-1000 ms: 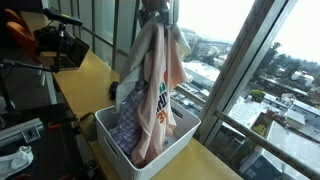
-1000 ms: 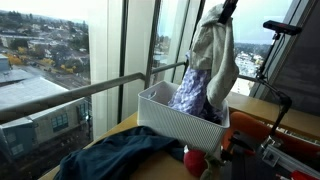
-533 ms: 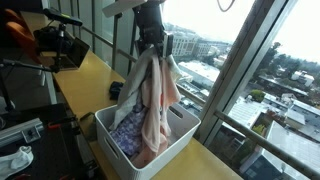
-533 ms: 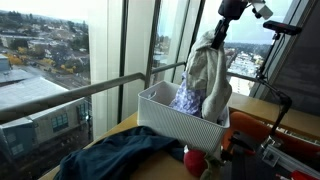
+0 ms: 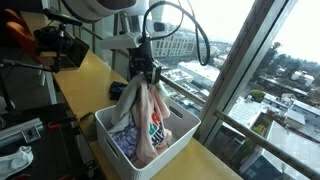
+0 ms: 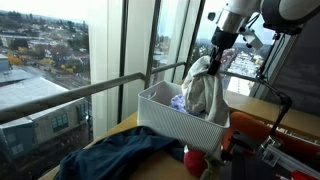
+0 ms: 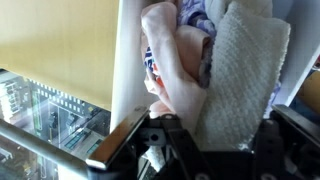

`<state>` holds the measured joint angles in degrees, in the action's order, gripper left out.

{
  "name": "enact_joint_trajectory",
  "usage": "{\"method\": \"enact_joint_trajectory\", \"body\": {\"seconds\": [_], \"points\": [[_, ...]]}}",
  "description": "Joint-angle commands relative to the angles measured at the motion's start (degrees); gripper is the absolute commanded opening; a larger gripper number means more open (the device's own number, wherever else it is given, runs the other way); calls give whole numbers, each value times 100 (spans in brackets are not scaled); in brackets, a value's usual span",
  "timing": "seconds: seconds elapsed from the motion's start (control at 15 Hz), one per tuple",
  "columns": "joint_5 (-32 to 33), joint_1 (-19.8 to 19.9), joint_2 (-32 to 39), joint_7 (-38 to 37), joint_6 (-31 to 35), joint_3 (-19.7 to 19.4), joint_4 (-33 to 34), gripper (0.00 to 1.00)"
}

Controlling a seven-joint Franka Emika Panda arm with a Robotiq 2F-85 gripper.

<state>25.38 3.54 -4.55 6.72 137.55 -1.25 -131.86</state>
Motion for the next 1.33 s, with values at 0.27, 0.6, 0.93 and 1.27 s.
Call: {"method": "enact_joint_trajectory", "body": {"seconds": [0.27, 0.6, 0.93, 1.27], "points": [[65, 18, 281, -127, 456, -86, -268, 33], [16, 50, 24, -53, 307, -157, -223, 69], [-81, -174, -203, -227, 409, 77, -306, 100], [-410, -685, 263, -562, 816, 556, -203, 100]]}}
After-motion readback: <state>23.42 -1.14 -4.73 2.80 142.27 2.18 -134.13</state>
